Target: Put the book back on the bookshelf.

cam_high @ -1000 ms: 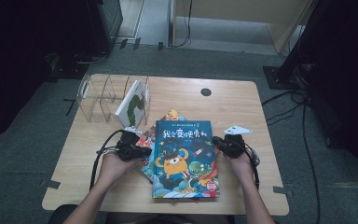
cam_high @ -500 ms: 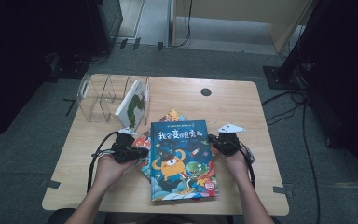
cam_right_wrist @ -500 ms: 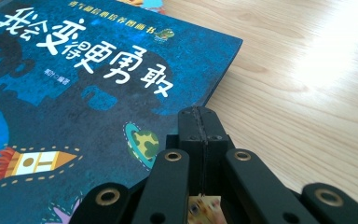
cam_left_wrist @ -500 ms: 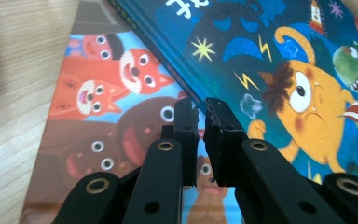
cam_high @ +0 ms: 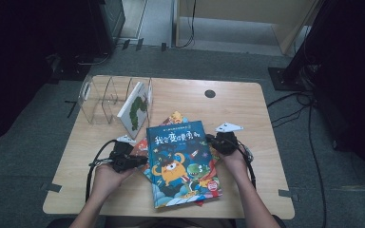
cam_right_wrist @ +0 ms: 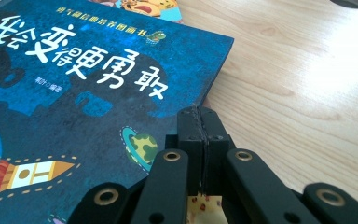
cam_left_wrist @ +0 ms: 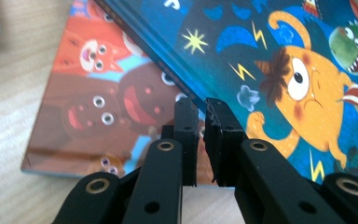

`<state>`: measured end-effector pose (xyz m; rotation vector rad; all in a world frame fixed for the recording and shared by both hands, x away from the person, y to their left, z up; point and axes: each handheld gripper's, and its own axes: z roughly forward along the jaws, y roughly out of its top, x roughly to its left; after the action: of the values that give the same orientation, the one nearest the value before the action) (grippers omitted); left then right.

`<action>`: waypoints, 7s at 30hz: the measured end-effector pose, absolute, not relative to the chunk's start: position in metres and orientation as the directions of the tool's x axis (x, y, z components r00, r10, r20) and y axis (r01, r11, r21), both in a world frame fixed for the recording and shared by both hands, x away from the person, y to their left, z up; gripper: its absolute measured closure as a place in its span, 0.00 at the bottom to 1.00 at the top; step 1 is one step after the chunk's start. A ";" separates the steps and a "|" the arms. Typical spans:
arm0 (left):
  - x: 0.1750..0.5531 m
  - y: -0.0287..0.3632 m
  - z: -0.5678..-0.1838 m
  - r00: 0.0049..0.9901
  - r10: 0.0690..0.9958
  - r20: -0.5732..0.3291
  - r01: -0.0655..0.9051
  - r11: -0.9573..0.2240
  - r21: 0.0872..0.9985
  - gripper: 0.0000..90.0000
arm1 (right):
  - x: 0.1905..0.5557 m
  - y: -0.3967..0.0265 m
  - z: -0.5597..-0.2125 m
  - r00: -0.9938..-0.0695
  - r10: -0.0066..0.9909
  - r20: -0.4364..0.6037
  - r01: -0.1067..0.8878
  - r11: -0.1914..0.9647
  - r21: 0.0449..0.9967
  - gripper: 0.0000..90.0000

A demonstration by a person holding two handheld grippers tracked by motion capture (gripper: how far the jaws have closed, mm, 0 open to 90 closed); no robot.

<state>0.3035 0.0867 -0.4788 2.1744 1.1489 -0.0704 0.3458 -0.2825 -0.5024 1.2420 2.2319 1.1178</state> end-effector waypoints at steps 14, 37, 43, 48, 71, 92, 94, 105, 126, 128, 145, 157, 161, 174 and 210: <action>0.293 0.081 -0.482 0.620 0.685 -0.381 0.758 -0.398 0.517 0.96 | 0.353 -0.269 -0.502 -0.536 0.842 0.060 0.555 0.297 0.777 1.00; 0.285 0.046 -0.483 0.646 0.685 -0.338 0.721 -0.400 0.567 0.90 | 0.367 -0.289 -0.502 -0.447 0.893 0.061 0.578 0.236 0.781 1.00; 0.297 0.059 -0.477 0.633 0.700 -0.331 0.718 -0.371 0.588 0.78 | 0.365 -0.296 -0.498 -0.447 0.890 0.088 0.574 0.210 0.792 0.95; 0.310 0.063 -0.475 0.641 0.705 -0.303 0.707 -0.388 0.592 0.63 | 0.360 -0.302 -0.495 -0.458 0.881 0.120 0.583 0.197 0.788 0.81; 0.365 0.061 -0.471 0.698 0.666 -0.263 0.648 -0.432 0.627 0.45 | 0.302 -0.316 -0.500 -0.516 0.844 0.149 0.584 0.218 0.782 0.63; 0.396 0.050 -0.476 0.698 0.667 -0.261 0.645 -0.426 0.634 0.45 | 0.256 -0.316 -0.501 -0.541 0.827 0.154 0.581 0.234 0.780 0.54; 0.398 0.049 -0.475 0.698 0.672 -0.247 0.642 -0.435 0.632 0.45 | 0.251 -0.318 -0.503 -0.534 0.828 0.172 0.587 0.216 0.780 0.53; 0.407 0.046 -0.478 0.693 0.686 -0.222 0.629 -0.424 0.652 0.44 | 0.225 -0.325 -0.502 -0.538 0.827 0.163 0.587 0.229 0.776 0.51; 0.410 0.041 -0.483 0.699 0.688 -0.195 0.632 -0.466 0.619 0.43 | 0.207 -0.330 -0.502 -0.536 0.831 0.149 0.584 0.237 0.777 0.50; 0.409 0.040 -0.483 0.694 0.693 -0.195 0.635 -0.461 0.619 0.43 | 0.205 -0.331 -0.502 -0.538 0.830 0.145 0.582 0.242 0.777 0.50; 0.404 0.043 -0.481 0.672 0.712 -0.205 0.668 -0.463 0.582 0.42 | 0.189 -0.344 -0.504 -0.514 0.841 0.170 0.594 0.206 0.778 0.49; 0.397 0.049 -0.483 0.661 0.722 -0.205 0.667 -0.440 0.602 0.43 | 0.187 -0.349 -0.502 -0.520 0.841 0.150 0.589 0.226 0.776 0.54; 0.398 0.049 -0.483 0.666 0.717 -0.206 0.665 -0.445 0.600 0.43 | 0.181 -0.348 -0.503 -0.546 0.826 0.140 0.587 0.258 0.767 0.53; 0.395 0.051 -0.481 0.651 0.730 -0.205 0.679 -0.441 0.586 0.45 | 0.183 -0.354 -0.509 -0.522 0.838 0.158 0.625 0.249 0.740 0.57; 0.363 0.081 -0.473 0.618 0.736 -0.275 0.729 -0.406 0.551 0.94 | 0.203 -0.368 -0.501 -0.383 0.898 0.219 0.698 0.126 0.705 1.00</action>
<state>0.3628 0.0814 -0.4729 2.1978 1.1449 0.0152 0.2032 -0.3679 -0.5014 1.5686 2.1457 1.1082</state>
